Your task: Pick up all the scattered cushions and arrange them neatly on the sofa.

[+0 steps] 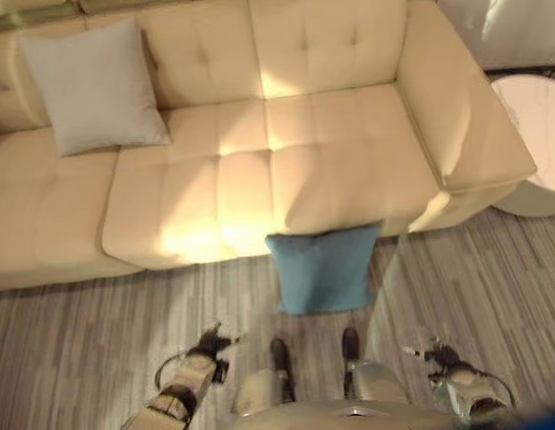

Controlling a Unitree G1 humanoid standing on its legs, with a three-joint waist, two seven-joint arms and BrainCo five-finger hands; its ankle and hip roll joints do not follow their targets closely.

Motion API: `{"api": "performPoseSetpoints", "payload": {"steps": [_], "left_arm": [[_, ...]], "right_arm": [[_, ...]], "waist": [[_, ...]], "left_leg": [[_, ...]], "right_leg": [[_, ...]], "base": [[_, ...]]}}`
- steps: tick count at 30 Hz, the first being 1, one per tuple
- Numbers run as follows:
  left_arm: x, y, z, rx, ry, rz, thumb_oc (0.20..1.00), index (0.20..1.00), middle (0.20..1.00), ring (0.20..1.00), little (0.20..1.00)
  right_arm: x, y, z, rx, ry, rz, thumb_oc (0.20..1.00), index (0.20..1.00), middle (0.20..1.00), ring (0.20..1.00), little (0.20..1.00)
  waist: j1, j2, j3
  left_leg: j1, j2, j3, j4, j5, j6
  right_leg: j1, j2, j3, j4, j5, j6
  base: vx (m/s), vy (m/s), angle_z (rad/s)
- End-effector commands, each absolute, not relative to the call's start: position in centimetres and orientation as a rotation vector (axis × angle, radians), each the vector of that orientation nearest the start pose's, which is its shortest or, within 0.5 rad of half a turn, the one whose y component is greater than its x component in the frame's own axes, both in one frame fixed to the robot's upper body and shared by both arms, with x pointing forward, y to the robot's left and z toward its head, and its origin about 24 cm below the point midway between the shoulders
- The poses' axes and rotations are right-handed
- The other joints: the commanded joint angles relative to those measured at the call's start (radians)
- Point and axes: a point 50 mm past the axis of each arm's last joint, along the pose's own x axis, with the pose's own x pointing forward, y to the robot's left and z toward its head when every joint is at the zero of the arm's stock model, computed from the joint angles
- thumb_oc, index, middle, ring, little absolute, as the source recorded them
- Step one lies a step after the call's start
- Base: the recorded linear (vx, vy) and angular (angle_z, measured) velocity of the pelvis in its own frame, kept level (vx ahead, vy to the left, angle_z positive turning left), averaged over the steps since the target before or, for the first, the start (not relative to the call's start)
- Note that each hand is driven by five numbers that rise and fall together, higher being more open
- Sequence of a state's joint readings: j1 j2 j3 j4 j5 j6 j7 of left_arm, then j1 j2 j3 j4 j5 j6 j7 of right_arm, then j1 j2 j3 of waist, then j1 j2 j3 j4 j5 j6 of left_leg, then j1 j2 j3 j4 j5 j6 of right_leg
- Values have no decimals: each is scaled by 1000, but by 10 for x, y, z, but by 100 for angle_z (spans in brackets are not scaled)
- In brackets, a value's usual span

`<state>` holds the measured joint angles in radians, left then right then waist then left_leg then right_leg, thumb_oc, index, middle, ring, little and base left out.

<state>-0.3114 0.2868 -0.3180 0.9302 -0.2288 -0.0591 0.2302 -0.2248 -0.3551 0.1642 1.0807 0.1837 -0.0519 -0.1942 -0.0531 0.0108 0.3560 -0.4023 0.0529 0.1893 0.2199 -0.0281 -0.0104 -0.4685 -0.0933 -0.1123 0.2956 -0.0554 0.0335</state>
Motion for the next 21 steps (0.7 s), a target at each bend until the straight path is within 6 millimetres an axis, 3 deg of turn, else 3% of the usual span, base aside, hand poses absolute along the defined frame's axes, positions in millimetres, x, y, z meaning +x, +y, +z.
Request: {"api": "performPoseSetpoints", "payload": {"steps": [1, 3, 9, 14, 21], "left_arm": [[276, 211, -58, 225, 501, 268, 1000, 1000, 1000, 1000, 1000], [296, 208, -39, 188, 424, 291, 1000, 1000, 1000, 1000, 1000], [340, 193, 18, 101, 206, 304, 1000, 1000, 1000, 1000, 1000], [363, 189, 53, 152, 111, 341, 1000, 1000, 1000, 1000, 1000], [387, 206, 106, 117, -3, 435, 1000, 1000, 1000, 1000, 1000]], "right_arm": [[231, -274, -75, -328, 633, -382, 1000, 1000, 1000, 1000, 1000], [259, -272, -50, -327, 499, -393, 1000, 1000, 1000, 1000, 1000], [315, -261, 19, -307, 181, -427, 1000, 1000, 1000, 1000, 1000], [347, -251, 68, -331, 11, -434, 1000, 1000, 1000, 1000, 1000], [375, -241, 134, -347, -188, -443, 1000, 1000, 1000, 1000, 1000]], "waist": [[-23, -9, -10], [-33, -8, 1], [-52, 6, 15], [-49, 16, 17], [-57, 12, 28]], "left_leg": [[-56, -11, -23, -33, 80, -54], [-153, 2, -20, 10, 81, -56], [-428, 52, -33, 184, 34, -69], [-619, 67, -38, 304, 10, -63], [-786, 66, -44, 381, -6, -57]], "right_leg": [[-74, -18, 40, 31, 61, 90], [-175, -27, 49, 75, 64, 89], [-456, -41, 96, 251, 23, 83], [-642, -35, 130, 357, 10, 78], [-805, -33, 145, 427, 3, 80]], "base": [[-153, -36, 14], [-129, -30, -3], [-34, -30, -5], [-3, -37, -9], [5, -16, -1]]}}
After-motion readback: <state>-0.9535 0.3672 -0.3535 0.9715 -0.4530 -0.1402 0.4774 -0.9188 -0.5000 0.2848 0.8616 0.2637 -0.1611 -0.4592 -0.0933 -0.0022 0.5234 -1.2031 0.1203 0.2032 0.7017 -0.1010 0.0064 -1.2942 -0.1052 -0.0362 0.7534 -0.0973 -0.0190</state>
